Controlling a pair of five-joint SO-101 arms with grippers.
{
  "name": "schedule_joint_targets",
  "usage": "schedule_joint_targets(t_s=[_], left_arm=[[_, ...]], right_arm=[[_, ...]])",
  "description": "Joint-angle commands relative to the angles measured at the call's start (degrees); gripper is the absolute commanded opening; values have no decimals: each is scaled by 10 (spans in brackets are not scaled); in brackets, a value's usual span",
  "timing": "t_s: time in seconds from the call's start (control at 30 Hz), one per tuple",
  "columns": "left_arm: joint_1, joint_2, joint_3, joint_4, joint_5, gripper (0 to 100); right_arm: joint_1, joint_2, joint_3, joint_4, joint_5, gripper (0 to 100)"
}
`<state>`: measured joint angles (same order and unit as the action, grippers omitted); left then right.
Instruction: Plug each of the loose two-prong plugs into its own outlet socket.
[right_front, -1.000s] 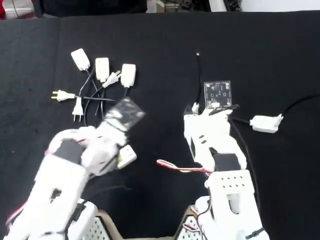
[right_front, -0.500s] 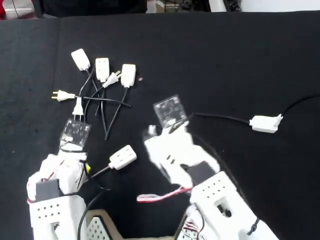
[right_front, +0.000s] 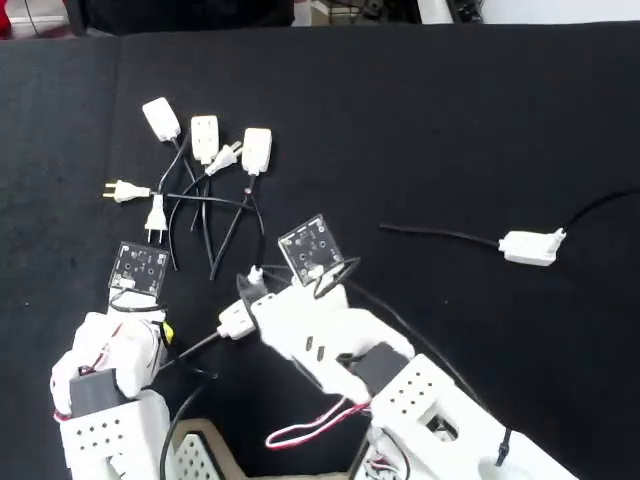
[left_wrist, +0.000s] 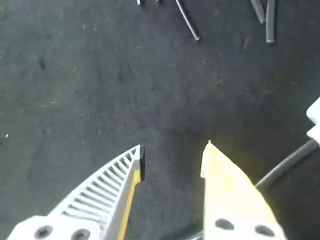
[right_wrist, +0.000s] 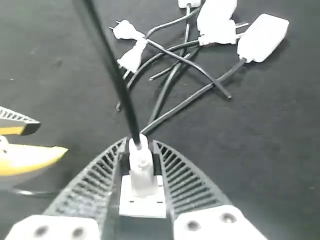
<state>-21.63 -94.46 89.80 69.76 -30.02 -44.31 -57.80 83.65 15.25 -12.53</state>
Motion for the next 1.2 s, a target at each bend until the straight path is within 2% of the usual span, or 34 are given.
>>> schedule_joint_targets(t_s=[0.0, 0.2, 0.4, 0.67, 0.97, 1.17], left_arm=[[-6, -4, 0, 0, 4, 203], [-3, -8, 5, -2, 3, 203], [-3, -8, 6, -2, 3, 203], [-3, -8, 6, -1, 3, 203], [-3, -8, 6, 1, 3, 203], [-3, -8, 7, 1, 3, 203]], right_arm=[[-22, -9, 10, -13, -8, 12], [-25, -9, 34, -18, -8, 12], [-9, -8, 87, -134, -6, 12], [1, -1, 94, -137, -5, 12], [28, 210, -5, -179, -7, 12], [26, 233, -23, -183, -7, 12]])
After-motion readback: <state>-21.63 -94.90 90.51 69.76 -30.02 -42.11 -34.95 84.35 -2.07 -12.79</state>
